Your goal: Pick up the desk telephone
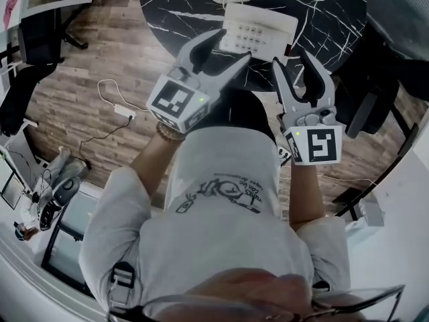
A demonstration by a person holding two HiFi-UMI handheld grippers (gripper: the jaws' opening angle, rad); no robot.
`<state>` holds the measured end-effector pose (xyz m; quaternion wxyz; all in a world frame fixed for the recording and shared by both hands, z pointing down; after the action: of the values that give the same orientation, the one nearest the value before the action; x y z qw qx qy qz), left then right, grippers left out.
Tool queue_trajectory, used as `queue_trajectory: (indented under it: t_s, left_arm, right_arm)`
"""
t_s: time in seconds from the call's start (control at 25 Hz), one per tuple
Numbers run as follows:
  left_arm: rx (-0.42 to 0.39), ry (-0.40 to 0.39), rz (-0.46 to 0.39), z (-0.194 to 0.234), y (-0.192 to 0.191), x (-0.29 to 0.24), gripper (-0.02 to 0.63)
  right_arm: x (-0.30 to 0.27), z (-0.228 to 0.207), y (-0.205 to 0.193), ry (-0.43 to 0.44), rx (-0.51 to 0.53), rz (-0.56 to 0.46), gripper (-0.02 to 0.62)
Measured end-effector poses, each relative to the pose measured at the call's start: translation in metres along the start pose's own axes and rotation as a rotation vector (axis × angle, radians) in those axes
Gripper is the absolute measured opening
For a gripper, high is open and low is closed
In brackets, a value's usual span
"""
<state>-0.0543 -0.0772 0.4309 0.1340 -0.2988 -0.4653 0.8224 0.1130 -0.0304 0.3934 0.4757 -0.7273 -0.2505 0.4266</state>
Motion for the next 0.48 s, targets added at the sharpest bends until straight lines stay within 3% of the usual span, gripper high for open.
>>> queue_trajectory:
  t_s: [0.48]
  left_arm:
    - [0.116, 0.021, 0.138, 0.049, -0.092, -0.044, 0.33]
  right_arm:
    - [-0.036, -0.036, -0.098, -0.057, -0.096, 0.118, 0.315]
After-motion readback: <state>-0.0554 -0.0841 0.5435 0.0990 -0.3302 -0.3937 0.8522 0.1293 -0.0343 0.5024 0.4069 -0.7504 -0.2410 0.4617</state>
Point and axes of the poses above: the fingertips, and each gripper's own axes: x backward along the fingers, z to its left, y out of its top, the point moved 7 cm from there along x, backward along the fingers, and after that the axes turned 4 degrees about y, right-handed, at the moved point
